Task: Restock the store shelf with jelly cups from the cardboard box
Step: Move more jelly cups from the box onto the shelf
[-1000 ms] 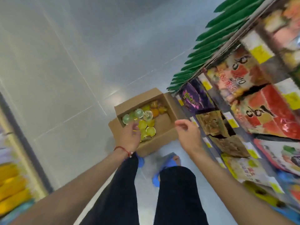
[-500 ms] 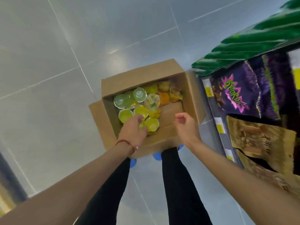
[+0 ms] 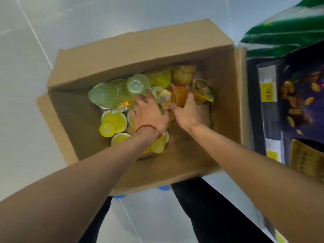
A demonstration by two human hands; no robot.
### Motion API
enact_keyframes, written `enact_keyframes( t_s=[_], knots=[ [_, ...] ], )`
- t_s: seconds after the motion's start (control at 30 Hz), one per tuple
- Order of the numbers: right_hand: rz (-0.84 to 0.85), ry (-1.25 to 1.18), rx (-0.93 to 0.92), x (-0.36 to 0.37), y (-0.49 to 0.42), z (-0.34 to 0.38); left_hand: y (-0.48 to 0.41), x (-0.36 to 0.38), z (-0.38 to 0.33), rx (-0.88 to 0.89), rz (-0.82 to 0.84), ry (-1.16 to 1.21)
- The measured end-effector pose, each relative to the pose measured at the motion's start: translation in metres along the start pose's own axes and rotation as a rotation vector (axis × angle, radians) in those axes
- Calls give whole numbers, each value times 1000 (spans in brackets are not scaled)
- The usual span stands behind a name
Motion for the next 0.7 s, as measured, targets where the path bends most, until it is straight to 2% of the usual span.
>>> enact_keyframes(
  t_s=[0.17,0.47,0.7],
  knots=[
    [-20,24,-20,-1,-8,-4,4,12,-3,8,-65,0],
    [-67,54,-47,-41,44,-31,-16,16,-22,6,-30,-49],
    [-34,-57,28,-50,61,-62,-20,20,-24,40,-24,-53]
  ],
)
Point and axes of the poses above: each hand's wrist, its own y-axis away from the middle knuckle, its own x-axis out of the palm, z = x × y, the point moved 3 cm from there along -y, towards the middle knuckle, and after that the axes turned 13 degrees about x, right-handed, at the moved point
